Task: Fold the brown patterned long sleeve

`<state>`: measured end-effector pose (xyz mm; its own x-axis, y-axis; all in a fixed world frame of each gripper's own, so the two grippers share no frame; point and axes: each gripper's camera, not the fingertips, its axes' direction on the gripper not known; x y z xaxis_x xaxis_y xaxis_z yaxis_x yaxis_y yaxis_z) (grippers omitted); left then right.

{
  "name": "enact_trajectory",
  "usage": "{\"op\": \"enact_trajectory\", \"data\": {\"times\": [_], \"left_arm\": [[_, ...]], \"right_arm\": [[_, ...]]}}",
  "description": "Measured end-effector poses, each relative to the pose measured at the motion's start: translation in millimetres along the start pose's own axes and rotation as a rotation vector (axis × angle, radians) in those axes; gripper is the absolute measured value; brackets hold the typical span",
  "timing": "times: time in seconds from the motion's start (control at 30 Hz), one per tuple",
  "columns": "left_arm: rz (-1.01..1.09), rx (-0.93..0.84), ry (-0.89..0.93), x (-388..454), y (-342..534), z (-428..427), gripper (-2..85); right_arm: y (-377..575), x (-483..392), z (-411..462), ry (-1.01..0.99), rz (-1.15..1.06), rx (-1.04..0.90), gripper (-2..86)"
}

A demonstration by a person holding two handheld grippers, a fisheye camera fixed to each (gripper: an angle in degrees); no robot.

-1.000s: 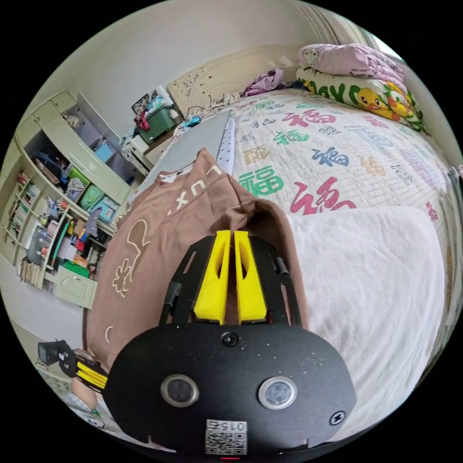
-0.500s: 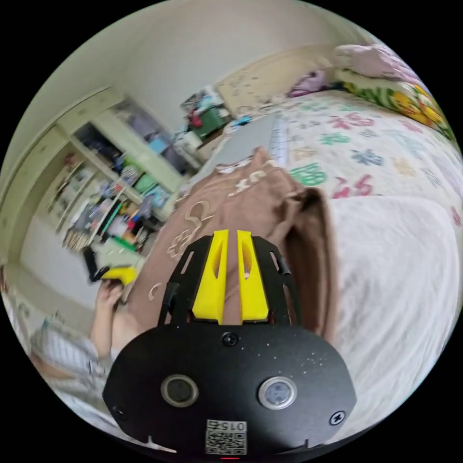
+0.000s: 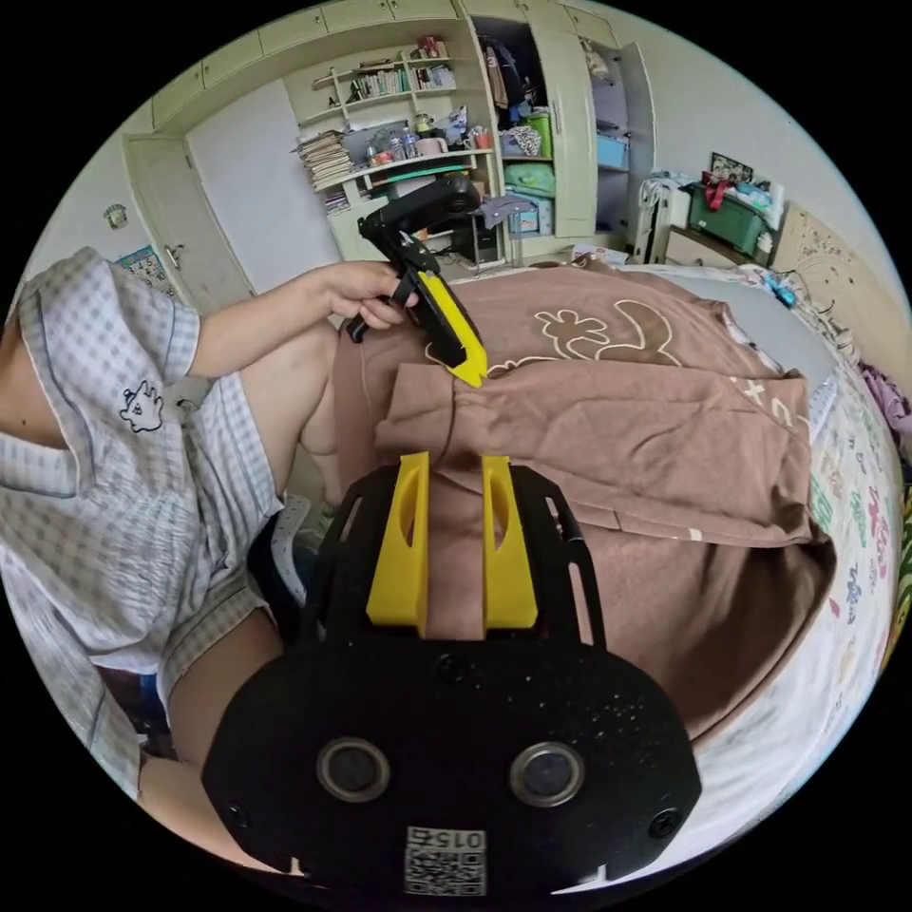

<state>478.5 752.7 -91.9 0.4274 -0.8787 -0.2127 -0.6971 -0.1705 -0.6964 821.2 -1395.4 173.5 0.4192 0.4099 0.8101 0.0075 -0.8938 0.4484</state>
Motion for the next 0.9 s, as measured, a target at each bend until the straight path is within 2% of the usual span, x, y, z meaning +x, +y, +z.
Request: {"op": "enact_trajectory", "data": {"times": [0.1,0.3,0.47,0.6,0.77,0.9], "left_arm": [[-0.02,0.017,0.006,-4.3,1.6,-3.3,2.5],[-0.042,0.044,0.02,-8.2,3.7,-7.9,0.1],[-0.002,0.058,-0.053,7.3,4.7,-9.9,-0.4],[0.027,0.078,-0.055,19.5,7.6,-13.9,-0.5],[0.052,-0.016,-0.184,36.2,4.7,5.4,-0.5],[0.06,-0.054,-0.204,43.1,2.3,17.3,-0.4]], "right_arm": [[15.2,-30.6,8.6,-0.004,-0.058,0.005,8.6],[24.7,-76.8,65.5,0.081,-0.103,-0.142,7.4],[46.6,-93.6,65.2,0.082,-0.09,-0.14,1.4],[61.6,-107.2,65.9,0.072,-0.092,-0.142,0.2],[68.6,-115.0,86.1,0.043,-0.101,-0.186,0.2],[74.4,-111.4,91.1,-0.001,-0.085,-0.208,0.2]]}}
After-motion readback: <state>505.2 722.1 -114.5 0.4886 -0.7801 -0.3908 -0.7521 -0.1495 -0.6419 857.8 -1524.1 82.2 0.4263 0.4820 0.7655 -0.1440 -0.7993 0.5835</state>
